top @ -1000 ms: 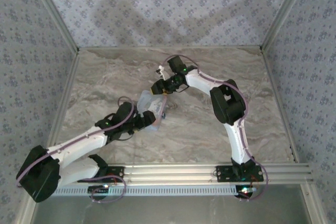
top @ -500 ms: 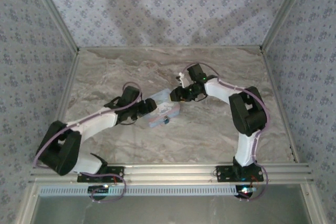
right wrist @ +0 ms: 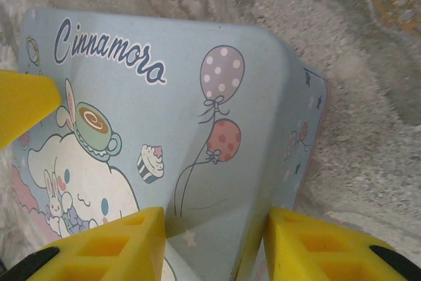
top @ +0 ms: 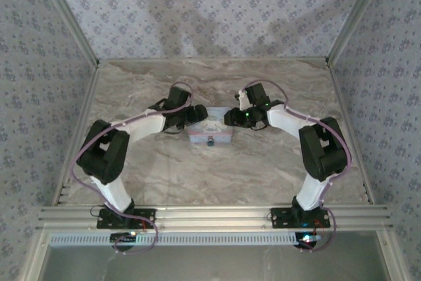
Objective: Unlock a padlock with a key
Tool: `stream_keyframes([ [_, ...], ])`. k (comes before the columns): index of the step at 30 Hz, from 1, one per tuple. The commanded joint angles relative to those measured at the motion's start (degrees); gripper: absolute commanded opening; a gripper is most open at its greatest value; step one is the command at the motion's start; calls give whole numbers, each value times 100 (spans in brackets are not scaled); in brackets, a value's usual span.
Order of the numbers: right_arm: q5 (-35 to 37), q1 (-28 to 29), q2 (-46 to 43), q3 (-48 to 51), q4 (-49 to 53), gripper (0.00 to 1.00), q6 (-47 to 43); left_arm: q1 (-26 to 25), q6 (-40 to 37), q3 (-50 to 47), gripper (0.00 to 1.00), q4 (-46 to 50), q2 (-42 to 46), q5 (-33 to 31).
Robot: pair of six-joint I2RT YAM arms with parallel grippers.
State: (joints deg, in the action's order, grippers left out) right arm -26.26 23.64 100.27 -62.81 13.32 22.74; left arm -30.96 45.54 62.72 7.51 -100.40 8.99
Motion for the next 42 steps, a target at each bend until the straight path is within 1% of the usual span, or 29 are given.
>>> stream_keyframes([
  [1, 193, 51, -37, 158, -141, 44, 148, -85, -165, 305, 79, -293, -85, 607],
  [6, 215, -16, -24, 107, -180, 45, 157, -51, -169, 238, 80, -303, -57, 563],
  [8, 277, -42, -51, 80, -75, 47, 128, -14, -134, 157, 81, -303, 32, 493],
  [10, 432, -102, -156, 91, 74, 49, 92, 66, -103, 26, 84, -301, 178, 432],
  [13, 787, -227, -358, 102, 364, 57, 30, 222, -113, -176, 86, -272, 424, 394],
  [15, 1049, -326, -490, 78, 613, 60, -30, 310, -193, -266, 86, -182, 591, 337],
  [18, 1478, -501, -736, 84, 958, 61, -69, 431, -262, -393, 87, -32, 870, 278],
  [22, 2222, -844, -1132, 200, 1384, 58, 46, 453, -381, -495, 86, 381, 1301, 138],
  [25, 2560, -1234, -1219, 147, 1896, 50, 124, 394, -370, -708, 86, 516, 1646, 142],
  [30, 3108, -1507, -1079, 94, 2394, 44, -44, 48, -276, -1063, 86, 628, 2061, 97],
  [32, 3083, -1588, -938, 80, 2434, 42, -60, -145, -235, -1134, 86, 687, 2180, -18],
  [34, 3023, -1643, -813, 127, 2330, 38, -77, -328, -114, -1228, 86, 652, 2280, -91],
  [39, 2865, -1704, -359, 64, 2137, 37, -154, -624, 93, -1276, 86, 541, 2393, -134],
  [42, 2832, -1746, -62, -62, 2139, 34, -174, -772, 131, -1204, 86, 523, 2389, -133],
])
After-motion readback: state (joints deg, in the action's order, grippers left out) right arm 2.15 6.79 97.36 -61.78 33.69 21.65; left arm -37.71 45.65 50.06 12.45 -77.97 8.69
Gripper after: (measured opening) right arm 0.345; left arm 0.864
